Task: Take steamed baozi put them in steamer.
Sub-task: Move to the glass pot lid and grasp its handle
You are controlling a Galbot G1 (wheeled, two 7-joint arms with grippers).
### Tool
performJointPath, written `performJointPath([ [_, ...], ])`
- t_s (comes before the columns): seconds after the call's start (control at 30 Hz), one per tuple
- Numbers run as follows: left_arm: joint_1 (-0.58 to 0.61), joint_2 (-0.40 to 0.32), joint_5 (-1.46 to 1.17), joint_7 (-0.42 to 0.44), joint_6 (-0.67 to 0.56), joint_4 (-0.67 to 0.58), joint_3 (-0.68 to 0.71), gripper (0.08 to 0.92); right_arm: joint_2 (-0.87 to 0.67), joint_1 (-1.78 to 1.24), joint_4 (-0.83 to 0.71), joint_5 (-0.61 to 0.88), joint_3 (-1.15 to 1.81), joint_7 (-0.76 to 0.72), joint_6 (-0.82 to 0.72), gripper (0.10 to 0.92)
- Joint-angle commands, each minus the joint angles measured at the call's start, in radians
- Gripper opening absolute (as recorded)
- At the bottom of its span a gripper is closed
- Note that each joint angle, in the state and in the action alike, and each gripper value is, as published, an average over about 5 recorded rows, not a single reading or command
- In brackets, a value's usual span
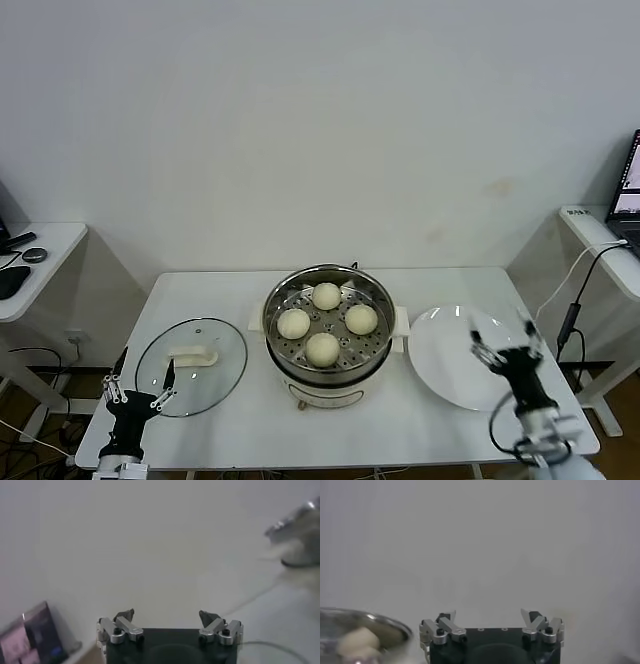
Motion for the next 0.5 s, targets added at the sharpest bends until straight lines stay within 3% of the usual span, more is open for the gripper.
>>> performJointPath([
  [0.03,-0.106,0.103,0.622,0.029,-0.017,0.242,0.003,0.823,0.144,-0.209,0.03,-0.008,0.243,0.001,0.016,0.823],
  [0.5,-0.391,0.11,0.723,0.019,-0.019,0.478,0.104,0.823,0.165,-0.233,0.002,-0.073,0.147,-0.008,0.004,0.823],
])
